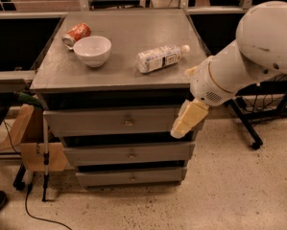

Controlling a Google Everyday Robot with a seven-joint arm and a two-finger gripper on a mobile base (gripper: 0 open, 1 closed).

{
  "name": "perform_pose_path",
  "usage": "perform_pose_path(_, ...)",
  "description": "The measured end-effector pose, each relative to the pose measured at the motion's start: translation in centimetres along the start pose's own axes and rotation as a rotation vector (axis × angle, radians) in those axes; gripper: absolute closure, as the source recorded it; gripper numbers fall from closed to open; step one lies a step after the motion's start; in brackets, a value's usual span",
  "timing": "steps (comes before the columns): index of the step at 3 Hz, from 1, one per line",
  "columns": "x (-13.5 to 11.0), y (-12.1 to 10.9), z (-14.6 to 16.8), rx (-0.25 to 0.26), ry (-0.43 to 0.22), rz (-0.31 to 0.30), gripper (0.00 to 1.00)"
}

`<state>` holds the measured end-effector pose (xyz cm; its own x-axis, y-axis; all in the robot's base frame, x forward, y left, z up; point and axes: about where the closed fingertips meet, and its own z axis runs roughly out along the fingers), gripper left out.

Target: Open top drawer

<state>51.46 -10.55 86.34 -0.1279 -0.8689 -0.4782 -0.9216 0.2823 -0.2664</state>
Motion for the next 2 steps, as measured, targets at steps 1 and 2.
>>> perform_pose_path(1, 1.0, 0.0, 3.9, -0.039, 0.07, 0.011, 0.0)
perform_pose_path(2, 2.1, -0.2, 7.9, -0.086, 0.168, 0.036, 0.0)
